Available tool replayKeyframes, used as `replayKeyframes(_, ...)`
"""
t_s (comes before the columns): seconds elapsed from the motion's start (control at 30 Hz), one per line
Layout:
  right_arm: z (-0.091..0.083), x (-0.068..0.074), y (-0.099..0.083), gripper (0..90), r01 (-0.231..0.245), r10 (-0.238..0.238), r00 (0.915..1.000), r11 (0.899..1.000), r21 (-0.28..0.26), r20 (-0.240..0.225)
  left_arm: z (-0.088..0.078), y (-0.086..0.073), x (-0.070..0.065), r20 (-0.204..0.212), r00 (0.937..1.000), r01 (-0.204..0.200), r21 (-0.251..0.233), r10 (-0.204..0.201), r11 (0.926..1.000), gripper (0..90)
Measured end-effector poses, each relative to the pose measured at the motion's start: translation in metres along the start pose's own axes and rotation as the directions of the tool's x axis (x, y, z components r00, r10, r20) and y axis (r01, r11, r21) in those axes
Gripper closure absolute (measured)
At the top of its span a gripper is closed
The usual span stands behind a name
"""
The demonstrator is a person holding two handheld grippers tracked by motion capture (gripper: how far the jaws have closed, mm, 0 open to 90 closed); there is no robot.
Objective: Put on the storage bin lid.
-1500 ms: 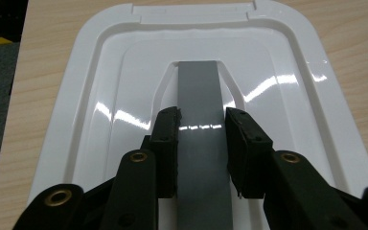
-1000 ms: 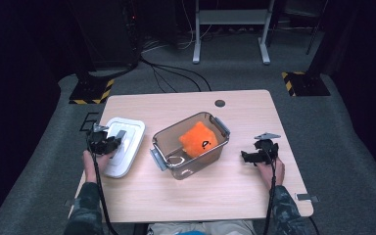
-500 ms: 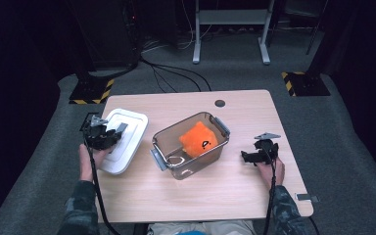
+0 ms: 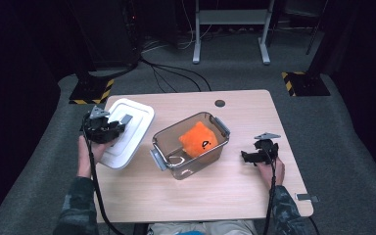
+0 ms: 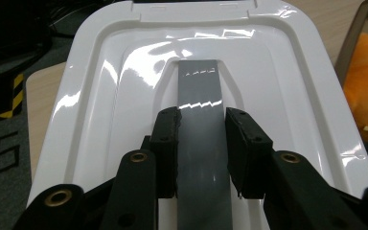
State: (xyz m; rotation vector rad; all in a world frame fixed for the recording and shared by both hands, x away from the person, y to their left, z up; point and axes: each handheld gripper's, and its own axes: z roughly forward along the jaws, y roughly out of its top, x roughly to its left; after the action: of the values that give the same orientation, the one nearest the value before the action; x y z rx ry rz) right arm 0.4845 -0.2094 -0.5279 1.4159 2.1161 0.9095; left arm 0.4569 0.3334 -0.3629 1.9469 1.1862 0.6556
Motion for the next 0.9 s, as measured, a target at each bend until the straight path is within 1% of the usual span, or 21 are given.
replayKeyframes(0.03, 0.000, 0.000, 0.000, 2.6, 0.000, 0.000, 1.0000, 1.000, 0.000, 0.000, -0.001, 0.003, -0.002, 0.011, 0.9999, -0.009, -0.006, 0.009, 0.9999, 66.2)
replayKeyframes(0.07, 0.000, 0.000, 0.000, 2.6, 0.000, 0.000, 1.0000, 1.000, 0.000, 0.000, -0.005, 0.010, -0.007, 0.023, 0.9995, -0.020, -0.007, 0.020, 0.9998, 66.2)
replayKeyframes(0.1, 0.000, 0.000, 0.000, 2.6, 0.000, 0.000, 1.0000, 1.000, 0.000, 0.000, -0.005, 0.010, -0.007, 0.023, 0.9995, -0.020, -0.007, 0.020, 0.9998, 66.2)
replayKeyframes(0.23, 0.000, 0.000, 0.000, 2.6, 0.000, 0.000, 1.0000, 1.000, 0.000, 0.000, -0.008, 0.023, -0.018, 0.056, 0.9974, -0.044, -0.018, 0.045, 0.9989, 66.3)
replayKeyframes(0.3, 0.000, 0.000, 0.000, 2.6, 0.000, 0.000, 1.0000, 1.000, 0.000, 0.000, -0.009, 0.029, -0.025, 0.069, 0.9959, -0.058, -0.020, 0.059, 0.9981, 66.3)
replayKeyframes(0.37, 0.000, 0.000, 0.000, 2.6, 0.000, 0.000, 1.0000, 1.000, 0.000, 0.000, -0.009, 0.036, -0.033, 0.087, 0.9929, -0.080, -0.019, 0.081, 0.9966, 66.2)
replayKeyframes(0.4, 0.000, 0.000, 0.000, 2.6, 0.000, 0.000, 1.0000, 1.000, 0.000, 0.000, -0.008, 0.038, -0.037, 0.094, 0.9918, -0.085, -0.024, 0.087, 0.9961, 66.2)
replayKeyframes(0.47, 0.000, 0.000, 0.000, 2.6, 0.000, 0.000, 1.0000, 1.000, 0.000, 0.000, -0.007, 0.044, -0.045, 0.111, 0.9886, -0.099, -0.030, 0.102, 0.9946, 66.2)
replayKeyframes(0.5, 0.000, 0.000, 0.000, 2.6, 0.000, 0.000, 1.0000, 1.000, 0.000, 0.000, -0.005, 0.047, -0.051, 0.124, 0.9859, -0.109, -0.031, 0.112, 0.9935, 66.2)
replayKeyframes(0.53, 0.000, 0.000, 0.000, 2.6, 0.000, 0.000, 1.0000, 1.000, 0.000, 0.000, -0.004, 0.049, -0.054, 0.127, 0.9849, -0.115, -0.031, 0.118, 0.9929, 66.2)
replayKeyframes(0.57, 0.000, 0.000, 0.000, 2.6, 0.000, 0.000, 1.0000, 1.000, 0.000, 0.000, -0.002, 0.053, -0.059, 0.140, 0.9821, -0.123, -0.031, 0.126, 0.9920, 66.3)
replayKeyframes(0.63, 0.000, 0.000, 0.000, 2.6, -0.001, 0.001, 1.0000, 1.000, 0.000, 0.000, 0.001, 0.057, -0.067, 0.151, 0.9772, -0.147, -0.022, 0.149, 0.9889, 66.3)
replayKeyframes(0.67, 0.000, 0.000, 0.000, 2.6, 0.000, 0.000, 1.0000, 1.000, 0.000, 0.000, 0.003, 0.058, -0.072, 0.160, 0.9754, -0.151, -0.019, 0.152, 0.9883, 66.2)
replayKeyframes(0.7, 0.000, 0.000, 0.000, 2.6, 0.000, 0.000, 1.0000, 1.000, 0.000, 0.000, 0.007, 0.061, -0.078, 0.166, 0.9719, -0.166, -0.018, 0.167, 0.9860, 66.2)
replayKeyframes(0.73, 0.000, 0.000, 0.000, 2.6, 0.000, 0.000, 1.0000, 1.000, 0.000, 0.000, 0.008, 0.062, -0.082, 0.173, 0.9709, -0.166, -0.016, 0.166, 0.9861, 66.3)
replayKeyframes(0.83, 0.000, 0.000, 0.000, 2.6, 0.000, 0.000, 1.0000, 1.000, 0.000, 0.000, 0.015, 0.067, -0.094, 0.190, 0.9632, -0.192, -0.008, 0.190, 0.9814, 66.2)
replayKeyframes(0.87, 0.000, 0.000, 0.000, 2.6, 0.000, 0.000, 1.0000, 1.000, 0.001, 0.000, 0.018, 0.068, -0.099, 0.194, 0.9621, -0.193, -0.010, 0.192, 0.9810, 66.2)
replayKeyframes(0.9, 0.000, 0.000, 0.000, 2.6, 0.000, 0.000, 1.0000, 1.000, 0.000, 0.000, 0.021, 0.069, -0.103, 0.198, 0.9598, -0.201, -0.008, 0.199, 0.9795, 66.2)
